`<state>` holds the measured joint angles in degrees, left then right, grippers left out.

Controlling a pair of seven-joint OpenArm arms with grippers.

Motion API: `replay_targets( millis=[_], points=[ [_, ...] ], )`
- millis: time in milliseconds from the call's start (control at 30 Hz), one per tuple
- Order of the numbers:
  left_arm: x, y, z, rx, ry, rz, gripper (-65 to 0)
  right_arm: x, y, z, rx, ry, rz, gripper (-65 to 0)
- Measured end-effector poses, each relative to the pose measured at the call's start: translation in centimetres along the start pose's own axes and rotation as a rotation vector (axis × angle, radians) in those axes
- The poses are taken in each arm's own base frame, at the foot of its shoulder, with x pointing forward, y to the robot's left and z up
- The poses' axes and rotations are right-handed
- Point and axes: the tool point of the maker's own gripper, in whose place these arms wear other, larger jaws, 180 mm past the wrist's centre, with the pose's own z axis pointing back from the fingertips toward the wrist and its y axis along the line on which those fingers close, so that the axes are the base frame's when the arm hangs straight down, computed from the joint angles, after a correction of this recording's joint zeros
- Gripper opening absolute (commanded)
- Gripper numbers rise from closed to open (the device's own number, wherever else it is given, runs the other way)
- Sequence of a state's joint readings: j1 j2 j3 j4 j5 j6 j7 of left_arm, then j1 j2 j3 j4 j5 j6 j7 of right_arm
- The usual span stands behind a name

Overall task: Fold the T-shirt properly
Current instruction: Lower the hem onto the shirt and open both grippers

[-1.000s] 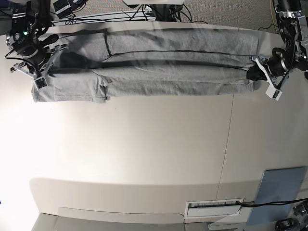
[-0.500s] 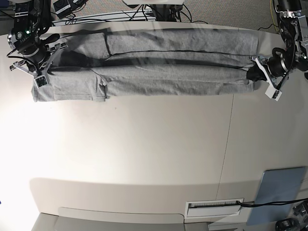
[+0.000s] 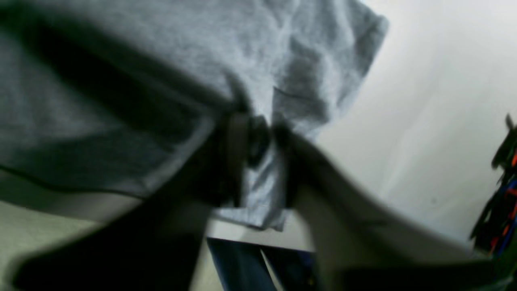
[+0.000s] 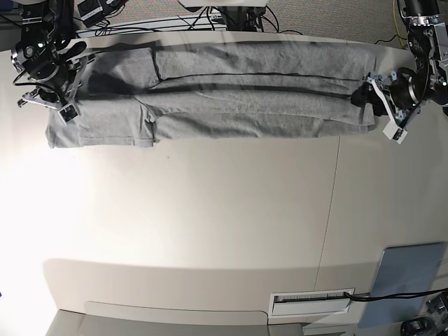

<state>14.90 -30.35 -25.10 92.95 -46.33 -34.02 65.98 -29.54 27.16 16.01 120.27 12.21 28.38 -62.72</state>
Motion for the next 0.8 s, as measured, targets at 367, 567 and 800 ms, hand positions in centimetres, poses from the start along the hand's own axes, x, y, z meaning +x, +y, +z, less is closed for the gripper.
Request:
replay_targets(
  millis=[367,567,800],
  points=[
    [-1.4,2.8,-1.0,0.073,-0.035,0.189,-21.8,1.4,-0.1,0.1,-0.003,-0.076,0.002,-40.1],
    [-1.7,3.0,-1.5,0.023,-0.069,0.284,-22.5,1.4,-0.1,0.1,-0.007,-0.076,-0.004,-40.1],
    [-2.6,0.8,-1.7,-0.157,-0.057,0.379,-29.7,1.4,-0.1,0.1,-0.007,-0.077,-0.004,-40.1]
  ],
)
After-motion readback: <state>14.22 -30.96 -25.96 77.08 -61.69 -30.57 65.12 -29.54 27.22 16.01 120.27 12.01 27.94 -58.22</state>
